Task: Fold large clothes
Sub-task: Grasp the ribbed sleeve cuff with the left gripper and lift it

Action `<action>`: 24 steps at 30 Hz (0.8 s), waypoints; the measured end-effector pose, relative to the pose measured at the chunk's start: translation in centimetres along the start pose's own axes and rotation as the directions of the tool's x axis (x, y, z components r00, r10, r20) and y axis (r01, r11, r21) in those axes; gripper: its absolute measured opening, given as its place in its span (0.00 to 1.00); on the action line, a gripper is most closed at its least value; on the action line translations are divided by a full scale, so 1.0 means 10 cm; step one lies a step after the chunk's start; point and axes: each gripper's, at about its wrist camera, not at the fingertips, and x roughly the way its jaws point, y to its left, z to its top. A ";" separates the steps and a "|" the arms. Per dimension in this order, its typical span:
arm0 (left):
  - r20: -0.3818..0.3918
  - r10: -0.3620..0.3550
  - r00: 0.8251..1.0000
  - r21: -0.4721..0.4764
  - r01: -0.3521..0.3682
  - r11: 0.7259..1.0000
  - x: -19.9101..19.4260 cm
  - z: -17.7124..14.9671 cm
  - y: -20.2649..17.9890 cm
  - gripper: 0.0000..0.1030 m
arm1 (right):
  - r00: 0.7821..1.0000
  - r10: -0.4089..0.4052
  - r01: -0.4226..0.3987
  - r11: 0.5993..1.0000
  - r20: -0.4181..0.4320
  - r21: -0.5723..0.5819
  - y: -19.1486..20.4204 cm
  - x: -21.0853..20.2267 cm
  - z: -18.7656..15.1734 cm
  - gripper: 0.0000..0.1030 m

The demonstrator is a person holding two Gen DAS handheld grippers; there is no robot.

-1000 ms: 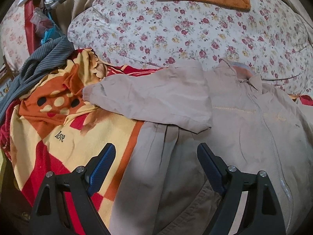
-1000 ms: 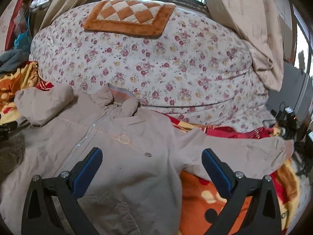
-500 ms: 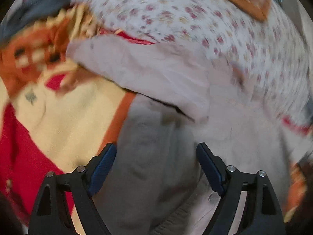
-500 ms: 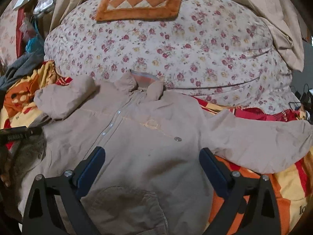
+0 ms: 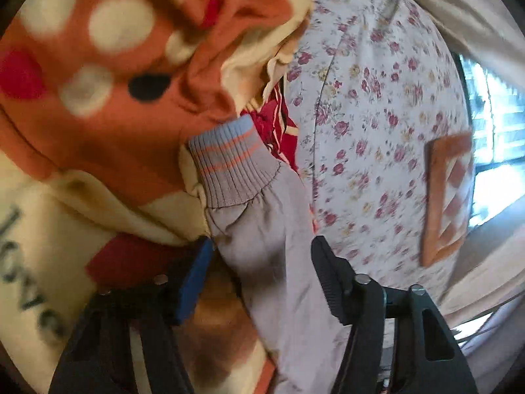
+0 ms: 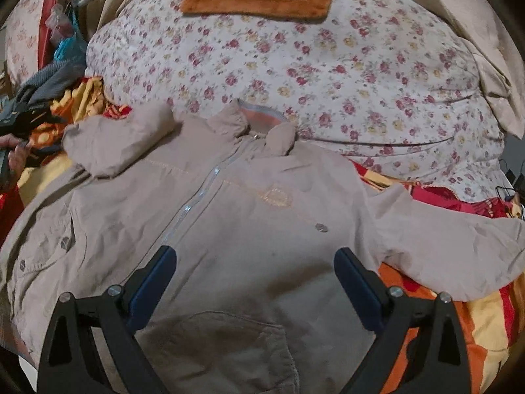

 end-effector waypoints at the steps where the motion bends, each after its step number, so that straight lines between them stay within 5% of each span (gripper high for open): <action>1: -0.004 -0.010 1.000 0.012 0.010 1.000 0.03 0.00 -0.02 0.45 | 1.000 0.002 -0.002 1.000 -0.005 -0.015 0.03 0.02 0.00 0.96; 6: -0.034 -0.043 0.998 0.056 0.045 0.997 0.26 0.06 -0.17 0.42 | 1.000 0.008 -0.008 0.997 -0.005 -0.083 0.20 0.09 0.01 0.96; 10: 0.085 0.057 0.995 0.145 -0.069 0.987 0.18 0.16 -0.27 0.19 | 1.000 0.000 -0.001 0.992 -0.015 -0.126 0.28 0.11 -0.02 0.96; 13: 0.120 0.154 0.981 0.237 -0.179 0.955 0.21 0.18 -0.36 0.00 | 1.000 -0.013 0.012 0.993 -0.011 -0.120 0.26 0.12 0.00 0.96; 15: 0.154 0.209 0.966 0.272 -0.245 0.931 0.17 0.15 -0.41 0.00 | 1.000 -0.025 0.024 0.995 -0.009 -0.101 0.22 0.13 0.01 0.96; 18: 0.402 0.213 0.890 0.282 -0.342 0.896 -0.35 0.10 -0.65 0.00 | 0.998 -0.054 0.053 0.997 -0.011 -0.064 0.12 0.14 0.02 0.96; 20: 0.582 0.217 0.784 0.251 -0.427 0.869 -0.78 0.03 -0.80 0.00 | 0.998 -0.058 0.058 0.998 -0.011 -0.028 0.05 0.12 0.02 0.96; 21: 0.663 0.229 0.712 0.218 -0.477 0.852 -0.99 -0.01 -0.85 0.00 | 0.998 -0.062 0.062 0.998 -0.013 -0.002 -0.01 0.10 0.01 0.96; 22: 0.697 0.232 0.679 0.200 -0.495 0.846 -1.08 -0.03 -0.86 0.00 | 0.998 -0.065 0.065 0.998 -0.016 0.018 -0.05 0.08 0.01 0.96; 24: 0.705 0.236 0.668 0.206 -0.512 0.834 -1.13 -0.05 -0.87 0.00 | 0.997 -0.073 0.074 0.997 -0.028 0.037 -0.11 0.04 0.00 0.96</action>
